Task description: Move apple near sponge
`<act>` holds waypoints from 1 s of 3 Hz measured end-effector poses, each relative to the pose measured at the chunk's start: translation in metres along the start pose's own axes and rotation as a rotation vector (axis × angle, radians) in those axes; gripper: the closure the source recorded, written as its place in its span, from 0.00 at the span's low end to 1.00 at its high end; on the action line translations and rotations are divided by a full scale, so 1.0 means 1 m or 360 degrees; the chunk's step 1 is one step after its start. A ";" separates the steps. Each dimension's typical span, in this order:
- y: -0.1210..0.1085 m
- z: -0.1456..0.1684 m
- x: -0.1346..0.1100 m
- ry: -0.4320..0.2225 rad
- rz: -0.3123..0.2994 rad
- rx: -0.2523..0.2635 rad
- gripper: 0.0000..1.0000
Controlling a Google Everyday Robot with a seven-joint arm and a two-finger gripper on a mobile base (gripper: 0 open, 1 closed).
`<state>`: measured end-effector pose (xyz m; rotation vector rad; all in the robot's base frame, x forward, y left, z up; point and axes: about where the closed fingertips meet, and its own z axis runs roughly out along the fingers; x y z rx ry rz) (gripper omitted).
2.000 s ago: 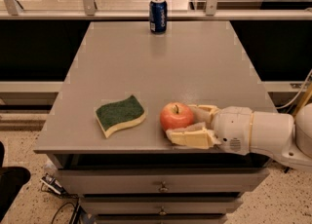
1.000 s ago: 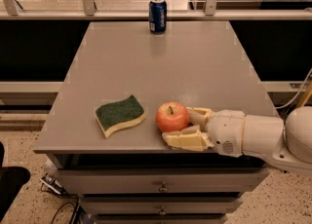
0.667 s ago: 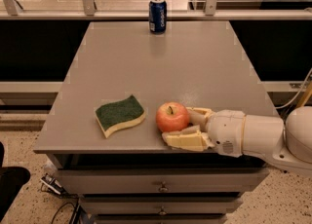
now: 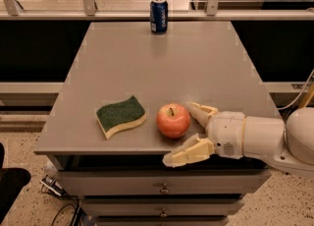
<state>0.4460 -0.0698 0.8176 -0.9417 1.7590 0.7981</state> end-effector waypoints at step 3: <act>-0.031 -0.037 -0.040 -0.0027 -0.0060 0.0042 0.00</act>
Offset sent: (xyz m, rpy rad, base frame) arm 0.0164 -0.0308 0.0560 -0.0333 -0.0610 0.0083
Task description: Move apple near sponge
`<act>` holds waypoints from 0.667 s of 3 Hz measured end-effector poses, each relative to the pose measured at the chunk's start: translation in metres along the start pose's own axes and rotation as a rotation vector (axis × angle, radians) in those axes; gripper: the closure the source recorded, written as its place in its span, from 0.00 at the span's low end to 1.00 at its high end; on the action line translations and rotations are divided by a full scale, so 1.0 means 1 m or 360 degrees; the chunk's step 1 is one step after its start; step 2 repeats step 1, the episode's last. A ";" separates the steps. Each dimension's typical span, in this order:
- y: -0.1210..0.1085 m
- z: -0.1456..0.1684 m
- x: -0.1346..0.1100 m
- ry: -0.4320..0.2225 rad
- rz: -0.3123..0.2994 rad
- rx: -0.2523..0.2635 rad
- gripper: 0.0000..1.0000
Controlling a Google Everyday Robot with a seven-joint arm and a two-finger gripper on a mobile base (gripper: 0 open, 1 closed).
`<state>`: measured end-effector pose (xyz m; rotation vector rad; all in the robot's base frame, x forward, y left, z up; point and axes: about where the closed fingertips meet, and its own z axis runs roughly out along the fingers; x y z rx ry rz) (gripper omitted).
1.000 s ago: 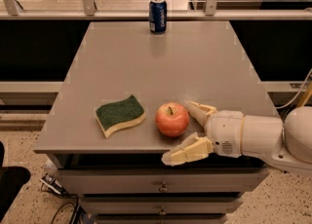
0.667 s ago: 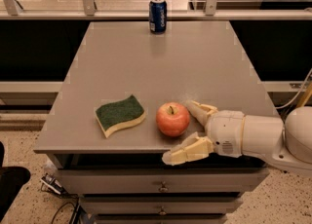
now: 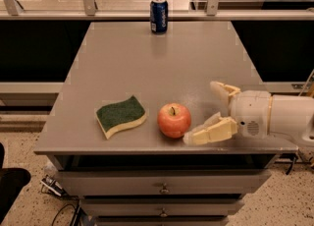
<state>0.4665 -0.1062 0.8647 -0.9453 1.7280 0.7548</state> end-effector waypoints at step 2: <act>-0.032 -0.022 -0.015 -0.0033 0.0005 0.0077 0.00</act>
Offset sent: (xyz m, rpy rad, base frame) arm 0.0000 0.0000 0.0000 0.0000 0.0000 0.0000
